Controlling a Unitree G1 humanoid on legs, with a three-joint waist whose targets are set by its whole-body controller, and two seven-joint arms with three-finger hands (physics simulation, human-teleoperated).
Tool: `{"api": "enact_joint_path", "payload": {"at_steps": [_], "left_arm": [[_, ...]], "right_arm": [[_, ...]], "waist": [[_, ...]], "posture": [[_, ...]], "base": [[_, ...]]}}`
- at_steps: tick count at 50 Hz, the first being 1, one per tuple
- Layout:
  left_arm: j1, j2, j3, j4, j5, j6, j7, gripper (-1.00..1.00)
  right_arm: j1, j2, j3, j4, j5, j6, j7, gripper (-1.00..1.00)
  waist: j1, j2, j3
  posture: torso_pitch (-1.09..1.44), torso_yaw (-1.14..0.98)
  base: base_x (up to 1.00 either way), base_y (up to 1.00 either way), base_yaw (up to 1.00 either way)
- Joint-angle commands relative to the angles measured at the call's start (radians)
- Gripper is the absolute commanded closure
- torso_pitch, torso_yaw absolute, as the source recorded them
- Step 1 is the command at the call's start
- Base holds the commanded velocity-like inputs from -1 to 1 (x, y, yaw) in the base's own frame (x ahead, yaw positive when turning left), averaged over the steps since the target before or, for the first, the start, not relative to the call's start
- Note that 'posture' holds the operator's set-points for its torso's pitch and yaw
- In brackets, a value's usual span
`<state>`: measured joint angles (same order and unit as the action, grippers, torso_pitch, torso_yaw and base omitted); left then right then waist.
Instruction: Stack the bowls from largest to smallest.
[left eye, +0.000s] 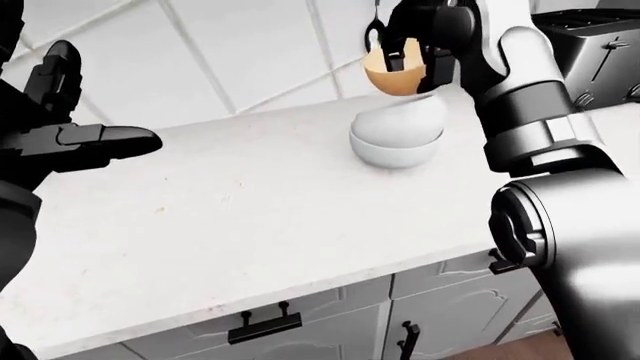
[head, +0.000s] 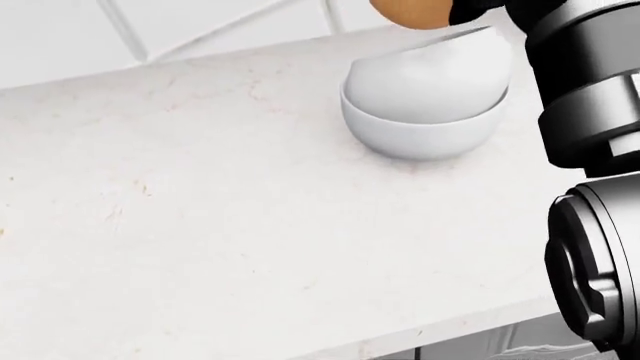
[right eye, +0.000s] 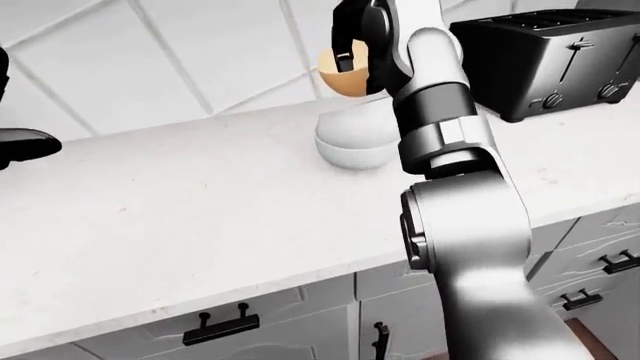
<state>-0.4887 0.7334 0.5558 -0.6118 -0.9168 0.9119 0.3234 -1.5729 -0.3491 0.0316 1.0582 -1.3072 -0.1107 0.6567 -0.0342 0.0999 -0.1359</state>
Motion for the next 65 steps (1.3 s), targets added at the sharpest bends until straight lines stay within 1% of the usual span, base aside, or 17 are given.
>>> {"api": "enact_joint_path", "payload": {"at_steps": [1, 4, 8, 9, 10, 14, 25, 27, 32, 35, 41, 42, 45, 46, 51, 60, 65], "left_arm": [[-0.021, 0.017, 0.013, -0.011, 0.008, -0.029, 0.003, -1.00], [-0.025, 0.019, 0.016, -0.011, 0.002, -0.024, 0.008, -1.00], [-0.026, 0.024, 0.021, -0.013, -0.006, -0.023, 0.013, -1.00], [-0.027, 0.026, 0.021, -0.013, -0.009, -0.022, 0.015, -1.00], [-0.030, 0.027, 0.024, -0.014, -0.015, -0.019, 0.020, -1.00], [-0.041, 0.037, 0.017, -0.007, -0.023, -0.021, 0.030, -1.00], [-0.042, 0.051, 0.015, 0.008, -0.031, -0.033, 0.038, -1.00], [-0.038, 0.046, 0.010, 0.004, -0.026, -0.038, 0.039, -1.00], [-0.029, 0.038, 0.007, 0.003, -0.015, -0.045, 0.032, -1.00], [-0.022, 0.033, 0.012, 0.002, -0.009, -0.047, 0.026, -1.00], [-0.026, 0.031, 0.013, -0.002, -0.008, -0.042, 0.028, -1.00], [-0.027, 0.032, 0.011, -0.001, -0.006, -0.042, 0.027, -1.00], [-0.035, 0.033, 0.010, -0.001, -0.011, -0.037, 0.031, -1.00], [-0.040, 0.036, 0.011, 0.000, -0.014, -0.035, 0.033, -1.00], [-0.043, 0.044, 0.013, 0.007, -0.019, -0.036, 0.033, -1.00], [-0.048, 0.046, 0.008, 0.003, -0.023, -0.034, 0.041, -1.00], [-0.057, 0.043, -0.002, -0.006, -0.029, -0.027, 0.053, -1.00]], "right_arm": [[-0.043, -0.011, -0.010, -0.042, 0.007, -0.002, -0.017, 0.73], [-0.041, -0.015, -0.010, -0.062, 0.009, -0.005, 0.008, 0.60], [-0.038, -0.020, -0.013, -0.081, 0.012, -0.008, 0.031, 0.51], [-0.036, -0.020, -0.014, -0.087, 0.013, -0.008, 0.038, 0.44], [-0.035, -0.022, -0.015, -0.094, 0.014, -0.008, 0.042, 0.41], [-0.024, -0.030, -0.019, -0.108, 0.016, -0.010, 0.053, 0.27], [-0.012, -0.032, -0.028, -0.137, 0.033, -0.007, 0.075, 0.27], [0.002, -0.024, -0.029, -0.147, 0.040, -0.007, 0.065, 0.29], [0.034, -0.009, -0.022, -0.117, 0.045, -0.006, 0.004, 0.33], [0.050, -0.006, -0.020, -0.124, 0.048, -0.001, 0.007, 0.34], [0.051, -0.015, -0.021, -0.142, 0.052, 0.000, 0.029, 0.18], [0.048, -0.018, -0.022, -0.147, 0.052, -0.001, 0.037, 0.07], [0.049, -0.023, -0.025, -0.165, 0.053, 0.002, 0.053, -0.07], [0.051, -0.023, -0.025, -0.161, 0.054, 0.001, 0.049, -0.16], [0.059, -0.021, -0.024, -0.159, 0.054, 0.001, 0.047, -0.32], [0.044, -0.040, -0.033, -0.196, 0.058, -0.003, 0.083, -0.28], [0.041, -0.063, -0.048, -0.278, 0.075, -0.005, 0.143, -0.27]], "waist": [[-0.001, 0.000, -0.019], [0.000, 0.000, -0.019], [-0.001, 0.000, -0.016], [-0.001, 0.000, -0.016], [-0.001, 0.000, -0.016], [-0.002, 0.000, -0.015], [-0.005, 0.002, -0.017], [-0.005, 0.002, -0.017], [-0.007, 0.002, -0.020], [-0.007, 0.001, -0.023], [-0.005, -0.001, -0.023], [-0.004, -0.001, -0.023], [-0.003, -0.002, -0.022], [-0.003, -0.002, -0.022], [-0.004, -0.002, -0.023], [-0.004, -0.001, -0.022], [-0.004, -0.003, -0.019]], "posture": [[-0.27, 0.00], [-0.27, 0.00], [-0.27, 0.00], [-0.27, 0.00], [-0.27, 0.00], [-0.27, 0.00], [-0.27, 0.00], [-0.27, 0.00], [-0.27, 0.00], [-0.27, 0.00], [-0.27, 0.00], [-0.27, 0.00], [-0.27, 0.00], [-0.27, 0.00], [-0.27, 0.00], [-0.27, 0.00], [-0.27, 0.00]], "base": [[0.00, 0.00, 0.00], [0.00, 0.00, 0.00], [0.00, 0.00, 0.00], [0.00, 0.00, 0.00], [0.00, 0.00, 0.00], [0.00, 0.00, 0.00], [0.00, 0.00, 0.00], [0.00, 0.00, 0.00], [0.00, 0.00, 0.00], [0.00, 0.00, 0.00], [0.00, 0.00, 0.00], [0.00, 0.00, 0.00], [0.00, 0.00, 0.00], [0.00, 0.00, 0.00], [0.00, 0.00, 0.00], [0.00, 0.00, 0.00], [0.00, 0.00, 0.00]]}}
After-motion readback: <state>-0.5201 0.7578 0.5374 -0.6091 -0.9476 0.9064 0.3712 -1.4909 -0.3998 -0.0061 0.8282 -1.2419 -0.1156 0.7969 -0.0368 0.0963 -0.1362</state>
